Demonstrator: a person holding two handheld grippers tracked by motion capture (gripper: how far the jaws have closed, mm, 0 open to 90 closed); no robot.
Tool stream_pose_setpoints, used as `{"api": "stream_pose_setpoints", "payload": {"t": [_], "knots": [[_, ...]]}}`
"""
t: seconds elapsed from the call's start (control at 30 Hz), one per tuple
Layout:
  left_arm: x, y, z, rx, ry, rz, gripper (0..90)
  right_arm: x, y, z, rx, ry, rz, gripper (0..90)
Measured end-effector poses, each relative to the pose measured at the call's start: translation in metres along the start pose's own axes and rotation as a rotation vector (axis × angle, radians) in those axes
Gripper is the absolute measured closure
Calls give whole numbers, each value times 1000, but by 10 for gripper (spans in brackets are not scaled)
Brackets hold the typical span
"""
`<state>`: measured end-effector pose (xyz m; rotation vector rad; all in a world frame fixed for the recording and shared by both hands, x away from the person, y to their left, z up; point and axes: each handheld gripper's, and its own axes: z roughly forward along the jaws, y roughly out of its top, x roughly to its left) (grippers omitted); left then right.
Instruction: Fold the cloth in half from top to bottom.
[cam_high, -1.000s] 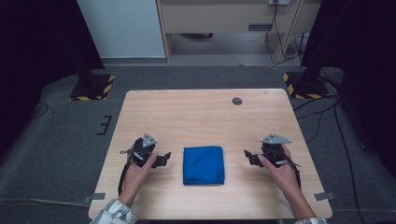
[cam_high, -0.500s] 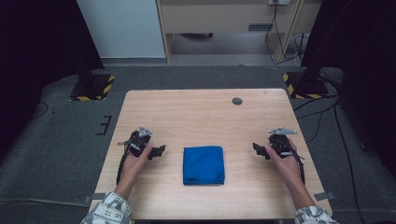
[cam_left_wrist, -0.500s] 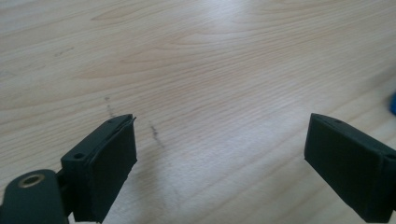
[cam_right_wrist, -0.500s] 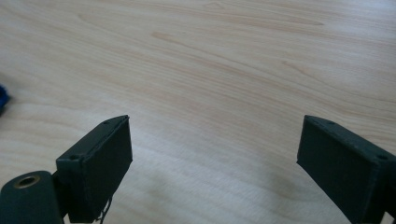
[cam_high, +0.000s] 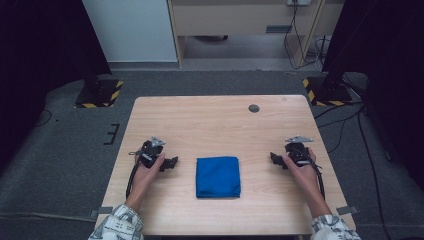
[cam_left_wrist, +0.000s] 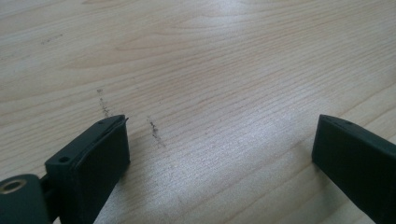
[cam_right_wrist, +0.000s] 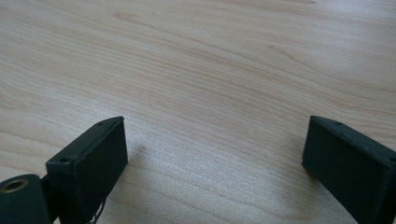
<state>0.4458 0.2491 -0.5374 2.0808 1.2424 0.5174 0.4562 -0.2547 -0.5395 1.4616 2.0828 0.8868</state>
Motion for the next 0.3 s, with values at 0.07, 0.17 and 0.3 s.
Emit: {"api": "stream_pose_setpoints", "payload": {"t": [0.07,0.17,0.3], "knots": [[0,0,0,1,-1,1,24,3,0,0,4,0,-9,59],[0,0,0,1,-2,3,24,6,-1,-1,3,0,-13,59],[-1,0,0,1,-3,4,19,8,-3,-2,5,-2,-7,57]]}}
